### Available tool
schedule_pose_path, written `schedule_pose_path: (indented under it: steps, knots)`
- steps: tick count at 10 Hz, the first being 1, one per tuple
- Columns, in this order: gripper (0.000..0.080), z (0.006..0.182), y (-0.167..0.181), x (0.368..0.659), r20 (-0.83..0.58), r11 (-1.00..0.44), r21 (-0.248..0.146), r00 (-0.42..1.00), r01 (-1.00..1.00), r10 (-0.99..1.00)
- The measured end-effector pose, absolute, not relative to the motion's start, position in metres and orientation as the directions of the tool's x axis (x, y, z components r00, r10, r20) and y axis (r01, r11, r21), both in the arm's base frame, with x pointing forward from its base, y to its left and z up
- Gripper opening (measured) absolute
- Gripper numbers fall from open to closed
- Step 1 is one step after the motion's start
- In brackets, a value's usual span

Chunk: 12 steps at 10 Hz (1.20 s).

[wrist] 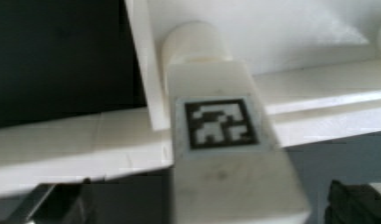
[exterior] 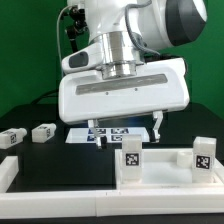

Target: Assemble square table

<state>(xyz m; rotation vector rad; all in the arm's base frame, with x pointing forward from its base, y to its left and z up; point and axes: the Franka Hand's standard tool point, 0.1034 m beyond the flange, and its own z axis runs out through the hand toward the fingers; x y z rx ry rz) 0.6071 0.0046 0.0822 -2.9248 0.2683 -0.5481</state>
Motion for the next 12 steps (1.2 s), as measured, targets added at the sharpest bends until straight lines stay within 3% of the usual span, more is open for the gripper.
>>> schedule_pose_path:
  steps: [1, 4, 6, 8, 12]
  knots:
    - [0.0648, 0.086, 0.009, 0.61, 0.29, -0.965, -0.189, 0.929, -0.183, -0.232]
    - [0.0648, 0.076, 0.003, 0.609, 0.251, -0.976, -0.15, 0.948, -0.16, -0.194]
    - [0.0648, 0.075, -0.001, 0.605, 0.155, -0.968, -0.182, 0.967, -0.171, -0.2]
    - [0.0648, 0.075, -0.001, 0.607, 0.172, -0.97, -0.176, 0.965, -0.168, -0.198]
    - [0.0648, 0.078, -0.005, 0.621, 0.048, -0.958, -0.201, 0.975, -0.204, -0.217]
